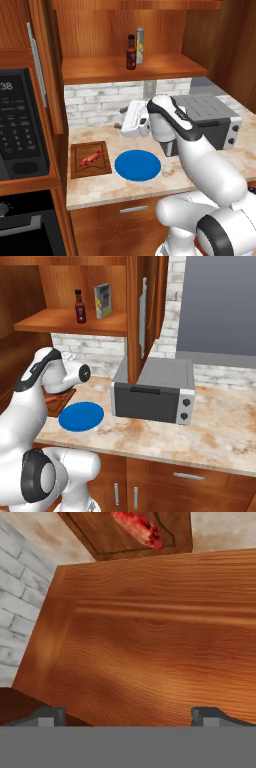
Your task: Pick the fish from the plate and place it on the cutting board. Then pick the condiment bottle from the cabinet and place it next to the cutting board.
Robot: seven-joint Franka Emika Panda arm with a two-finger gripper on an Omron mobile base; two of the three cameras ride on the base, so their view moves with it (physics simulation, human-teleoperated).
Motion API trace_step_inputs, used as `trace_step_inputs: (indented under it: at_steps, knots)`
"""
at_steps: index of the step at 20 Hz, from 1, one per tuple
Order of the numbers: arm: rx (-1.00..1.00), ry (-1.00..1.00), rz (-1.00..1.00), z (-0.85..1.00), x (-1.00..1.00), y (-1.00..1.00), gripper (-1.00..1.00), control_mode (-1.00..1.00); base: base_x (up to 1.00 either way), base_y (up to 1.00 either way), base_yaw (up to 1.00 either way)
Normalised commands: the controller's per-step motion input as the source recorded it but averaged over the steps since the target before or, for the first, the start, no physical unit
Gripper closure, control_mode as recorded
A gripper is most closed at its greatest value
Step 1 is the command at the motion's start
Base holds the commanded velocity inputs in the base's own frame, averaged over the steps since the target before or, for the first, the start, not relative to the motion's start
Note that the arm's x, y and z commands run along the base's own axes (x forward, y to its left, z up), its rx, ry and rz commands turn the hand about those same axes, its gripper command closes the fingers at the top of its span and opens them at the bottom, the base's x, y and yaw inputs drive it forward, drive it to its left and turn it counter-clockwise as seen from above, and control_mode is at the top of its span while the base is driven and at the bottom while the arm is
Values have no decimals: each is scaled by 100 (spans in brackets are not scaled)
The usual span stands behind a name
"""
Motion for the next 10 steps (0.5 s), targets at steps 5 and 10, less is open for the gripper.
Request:
trace_step_inputs:
  at_steps: [5,10]
  knots:
    - [14,9,0,35,0,0,-100,-100,0,0,0]
    - [6,0,-1,31,0,-1,-100,-100,0,0,0]
